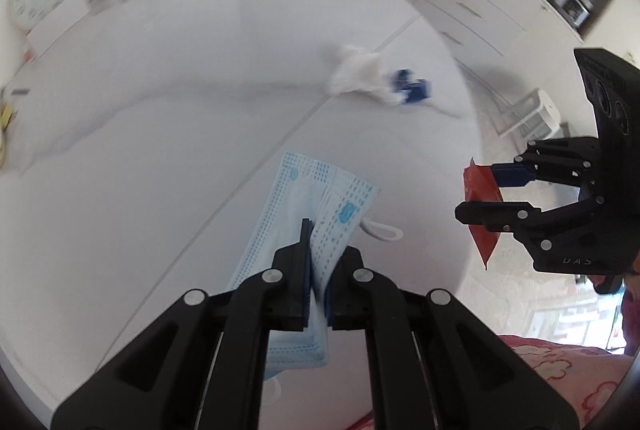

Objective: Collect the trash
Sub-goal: 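Carry the mask and red packet over the trash bin and open the left tool, then open the right tool over the bin to drop the red packet, then reach the left tool to the white tissue and close on it while the right tool approaches the blue cloth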

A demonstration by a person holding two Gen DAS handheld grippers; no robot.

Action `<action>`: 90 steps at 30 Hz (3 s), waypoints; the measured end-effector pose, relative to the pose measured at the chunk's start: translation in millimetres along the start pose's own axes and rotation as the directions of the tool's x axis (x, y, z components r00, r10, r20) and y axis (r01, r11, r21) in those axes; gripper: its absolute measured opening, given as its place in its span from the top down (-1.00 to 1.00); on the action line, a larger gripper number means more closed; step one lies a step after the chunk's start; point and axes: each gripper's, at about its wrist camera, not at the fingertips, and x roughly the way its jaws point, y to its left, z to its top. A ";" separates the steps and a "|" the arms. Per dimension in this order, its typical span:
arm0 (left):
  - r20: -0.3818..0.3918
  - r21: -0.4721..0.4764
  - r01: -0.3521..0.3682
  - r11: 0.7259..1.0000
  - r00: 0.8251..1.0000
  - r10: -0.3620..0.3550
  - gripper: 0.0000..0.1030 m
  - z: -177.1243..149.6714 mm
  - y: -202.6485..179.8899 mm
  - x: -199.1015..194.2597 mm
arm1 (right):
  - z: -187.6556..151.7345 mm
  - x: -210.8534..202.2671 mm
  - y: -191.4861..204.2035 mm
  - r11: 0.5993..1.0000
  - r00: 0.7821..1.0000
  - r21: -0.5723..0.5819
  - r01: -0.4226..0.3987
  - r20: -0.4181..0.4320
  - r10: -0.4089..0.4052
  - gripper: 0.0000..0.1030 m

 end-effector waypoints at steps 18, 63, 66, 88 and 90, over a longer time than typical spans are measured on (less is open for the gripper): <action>-0.158 0.141 0.155 0.978 0.979 -0.132 0.35 4.3 -233.6 86.4 | -151.1 -98.4 -125.9 0.970 0.993 0.233 0.072 0.073 -0.091 0.30; -0.009 -0.057 -0.088 0.994 0.996 0.088 -0.83 5.0 -115.7 11.7 | -121.3 -69.1 -86.1 0.958 0.988 0.264 0.109 0.075 -0.132 -0.95; -0.010 -0.059 -0.091 0.994 0.996 0.091 -0.83 8.3 -109.7 11.4 | -113.3 -66.3 -83.7 0.960 0.988 0.258 0.107 0.081 -0.132 -0.95; -0.044 -0.076 -0.066 0.995 0.997 0.063 -0.84 88.3 -33.5 50.5 | -13.8 -25.3 -91.2 0.949 0.980 0.286 0.135 0.100 -0.170 -0.95; -0.048 -0.096 -0.037 0.995 0.998 0.033 -0.84 107.0 -24.8 60.7 | -5.6 -18.4 -95.4 0.945 0.980 0.294 0.146 0.090 -0.179 -0.95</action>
